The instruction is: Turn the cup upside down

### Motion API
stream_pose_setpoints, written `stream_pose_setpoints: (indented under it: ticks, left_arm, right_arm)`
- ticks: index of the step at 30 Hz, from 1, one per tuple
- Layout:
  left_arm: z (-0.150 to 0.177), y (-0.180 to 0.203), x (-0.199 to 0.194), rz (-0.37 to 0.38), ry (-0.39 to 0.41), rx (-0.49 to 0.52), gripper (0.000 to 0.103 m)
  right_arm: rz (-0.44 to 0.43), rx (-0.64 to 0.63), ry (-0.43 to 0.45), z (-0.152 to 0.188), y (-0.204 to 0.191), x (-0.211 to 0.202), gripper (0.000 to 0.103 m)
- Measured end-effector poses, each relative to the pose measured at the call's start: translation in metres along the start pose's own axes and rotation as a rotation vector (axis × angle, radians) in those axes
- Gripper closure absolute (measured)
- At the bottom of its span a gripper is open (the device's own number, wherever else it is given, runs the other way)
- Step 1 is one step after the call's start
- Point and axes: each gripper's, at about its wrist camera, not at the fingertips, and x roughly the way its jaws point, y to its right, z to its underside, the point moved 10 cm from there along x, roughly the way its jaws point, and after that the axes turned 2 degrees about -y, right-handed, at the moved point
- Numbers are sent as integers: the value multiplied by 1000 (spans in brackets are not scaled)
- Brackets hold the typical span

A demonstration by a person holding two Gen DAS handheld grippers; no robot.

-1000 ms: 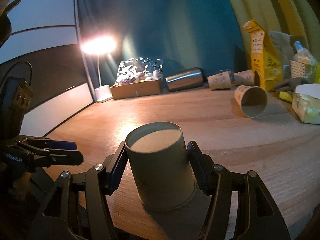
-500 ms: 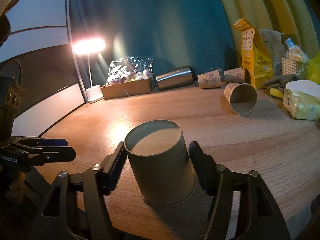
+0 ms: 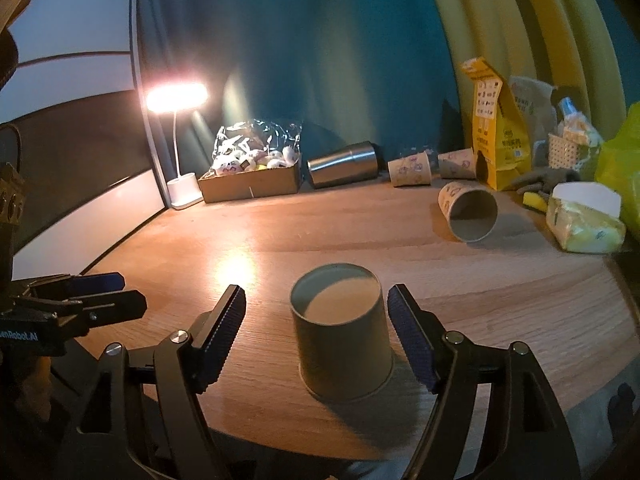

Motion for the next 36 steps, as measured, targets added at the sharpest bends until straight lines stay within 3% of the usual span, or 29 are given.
stream_pose_setpoints:
  ticks: [8,10,20,36]
  left_arm:
    - [-2,9,-33,9,64,22,21]
    - [-1,11,-41,9,73,29,1]
    - [-3,18,-76,9,127,20,1]
    - [-6,28,-95,2,144,38,1]
  right_arm:
    - [41,-19,18,-8,-12,-28,26]
    - [49,-20,15,-8,-14,-34,26]
    - [113,56,-84,4,-9,-52,26]
    - [151,58,-57,-4,-11,-82,26]
